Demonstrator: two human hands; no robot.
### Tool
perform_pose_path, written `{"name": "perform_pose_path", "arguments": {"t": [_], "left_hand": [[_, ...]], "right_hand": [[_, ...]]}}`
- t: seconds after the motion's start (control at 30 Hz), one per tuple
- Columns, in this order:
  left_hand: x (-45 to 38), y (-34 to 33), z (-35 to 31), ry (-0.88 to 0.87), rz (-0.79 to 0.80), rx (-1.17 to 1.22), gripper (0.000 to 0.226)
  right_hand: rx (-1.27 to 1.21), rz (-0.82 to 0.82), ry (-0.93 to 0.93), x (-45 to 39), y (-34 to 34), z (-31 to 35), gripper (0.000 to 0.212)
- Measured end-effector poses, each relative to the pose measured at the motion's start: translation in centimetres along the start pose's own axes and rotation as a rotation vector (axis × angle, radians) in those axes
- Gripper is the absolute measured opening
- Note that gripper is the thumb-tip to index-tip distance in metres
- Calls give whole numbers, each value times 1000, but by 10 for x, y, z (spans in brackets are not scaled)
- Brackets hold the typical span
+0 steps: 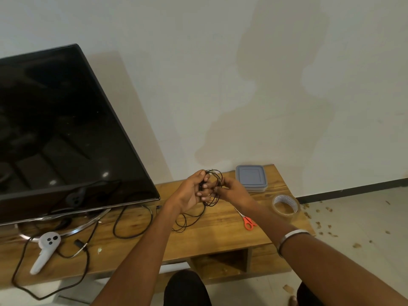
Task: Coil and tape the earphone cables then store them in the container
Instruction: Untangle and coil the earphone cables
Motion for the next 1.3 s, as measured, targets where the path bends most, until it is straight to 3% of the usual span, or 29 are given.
{"name": "perform_pose_path", "arguments": {"t": [0.2,0.6,0.7,0.83,1.13,1.3], "left_hand": [[-3,16,-1,-31,-97,-60,32],[-9,35,5,-56,-264,-97,32],[-12,38,10,-59,-343,-107,31],[-18,46,19,-57,-448,-132,31],[-40,65,44,-58,-542,-145,32],[-62,68,59,-52,-566,-163,32]], "right_hand": [[-216,104,-94,6,-7,1,16],[-239,156,-206,8,-9,-7,19],[-144,98,-158,3,-5,-12,33],[-69,15,-123,-3,2,-16,21],[-308,-11,-178,-13,13,-32,20],[-120,-87,-236,-28,25,-53,27]]}}
Point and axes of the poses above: each hand's wrist, its own x-axis away from the middle knuckle, its own y-axis out of the back of the hand, z = x × y, the point moved 8 cm from there along -x, towards the middle knuckle, and after that the axes turned 6 degrees about -x, right-handed, at the moved point
